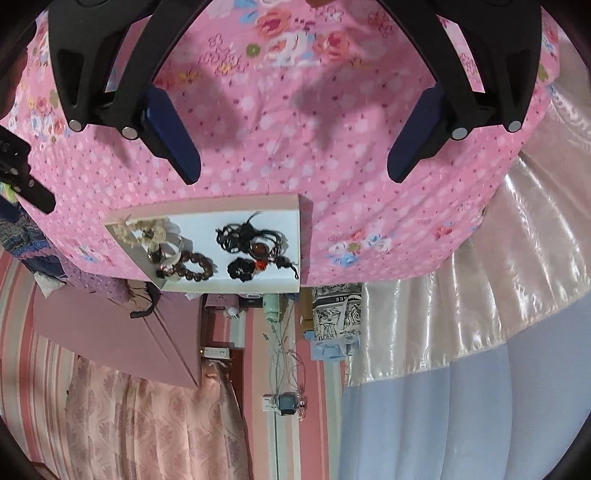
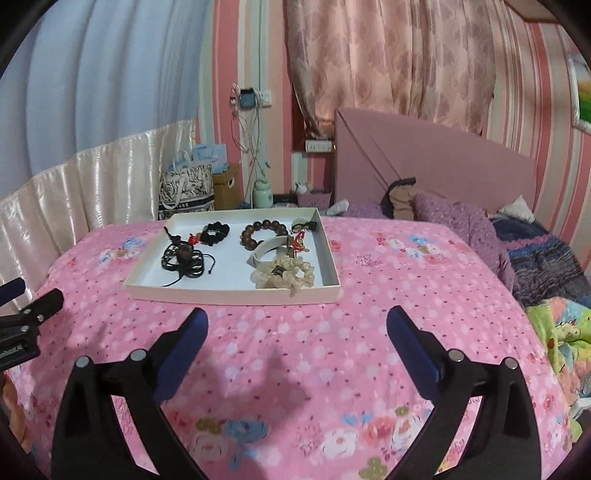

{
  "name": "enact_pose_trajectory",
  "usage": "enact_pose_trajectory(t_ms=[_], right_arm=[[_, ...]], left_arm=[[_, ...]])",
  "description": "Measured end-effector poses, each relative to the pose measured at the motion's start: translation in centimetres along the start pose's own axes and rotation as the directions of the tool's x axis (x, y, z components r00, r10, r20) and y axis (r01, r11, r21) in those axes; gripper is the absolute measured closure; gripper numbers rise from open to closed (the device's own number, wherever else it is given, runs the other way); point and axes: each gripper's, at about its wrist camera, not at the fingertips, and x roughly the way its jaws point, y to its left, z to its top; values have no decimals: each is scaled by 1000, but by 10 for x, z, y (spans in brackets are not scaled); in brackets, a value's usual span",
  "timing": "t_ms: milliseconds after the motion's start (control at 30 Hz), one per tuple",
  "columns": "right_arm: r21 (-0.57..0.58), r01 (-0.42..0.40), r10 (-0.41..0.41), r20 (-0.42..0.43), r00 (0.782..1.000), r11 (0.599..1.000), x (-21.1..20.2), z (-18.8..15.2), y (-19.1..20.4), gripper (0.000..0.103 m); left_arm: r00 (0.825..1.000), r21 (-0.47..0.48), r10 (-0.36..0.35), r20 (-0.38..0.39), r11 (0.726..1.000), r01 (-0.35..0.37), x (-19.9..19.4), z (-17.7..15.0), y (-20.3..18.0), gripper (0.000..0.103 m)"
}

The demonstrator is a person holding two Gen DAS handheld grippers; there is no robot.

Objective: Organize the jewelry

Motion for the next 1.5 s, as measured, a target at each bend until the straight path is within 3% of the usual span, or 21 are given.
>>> enact_pose_trajectory(t_ms=[367, 733, 1500], right_arm=[[-30, 14, -12, 76, 997, 999, -14, -14, 11, 6], [6, -11, 11, 25, 1000, 1000, 0, -26, 5, 6], [2, 33, -33, 23, 999, 999, 0, -30, 5, 6]], left_arm=[[996, 13, 41, 82, 999, -42, -8, -25, 2, 3], [997, 7, 27, 70, 1000, -28, -7, -28, 4, 3], [997, 13, 27, 74, 1000, -28, -9, -32, 3, 3]])
